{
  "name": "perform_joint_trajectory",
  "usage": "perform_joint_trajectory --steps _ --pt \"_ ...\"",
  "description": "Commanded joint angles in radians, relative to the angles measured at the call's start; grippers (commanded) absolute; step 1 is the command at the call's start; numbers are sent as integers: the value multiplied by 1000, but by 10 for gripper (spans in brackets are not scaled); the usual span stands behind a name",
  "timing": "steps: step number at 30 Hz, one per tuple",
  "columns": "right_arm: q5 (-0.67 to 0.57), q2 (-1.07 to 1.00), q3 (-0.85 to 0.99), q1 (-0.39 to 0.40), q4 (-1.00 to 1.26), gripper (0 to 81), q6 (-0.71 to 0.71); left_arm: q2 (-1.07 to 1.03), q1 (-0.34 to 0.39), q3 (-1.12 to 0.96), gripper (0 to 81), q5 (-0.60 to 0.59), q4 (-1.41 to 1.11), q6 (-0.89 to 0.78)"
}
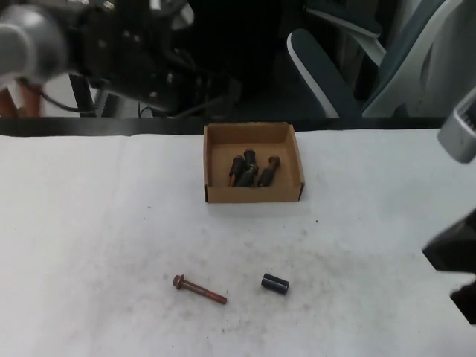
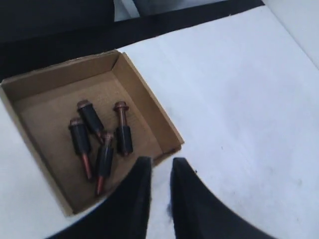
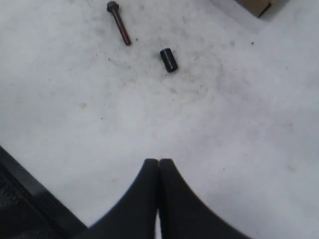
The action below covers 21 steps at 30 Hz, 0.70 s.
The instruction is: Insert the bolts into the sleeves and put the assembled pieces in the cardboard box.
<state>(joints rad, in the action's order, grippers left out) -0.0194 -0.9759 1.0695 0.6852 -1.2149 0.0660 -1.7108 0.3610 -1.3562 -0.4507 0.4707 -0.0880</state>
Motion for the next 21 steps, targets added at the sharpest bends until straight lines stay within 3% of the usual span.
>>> perform_joint_trajectory --steps 1,10,21 --pt "8 16 -2 -5 -36 0 9 126 0 106 143 28 8 6" --pt "7 45 -2 -5 -30 0 7 626 0 542 143 39 -42 -31" --pt "7 45 -2 -5 -25 0 9 1181 0 817 143 39 -17 -207"
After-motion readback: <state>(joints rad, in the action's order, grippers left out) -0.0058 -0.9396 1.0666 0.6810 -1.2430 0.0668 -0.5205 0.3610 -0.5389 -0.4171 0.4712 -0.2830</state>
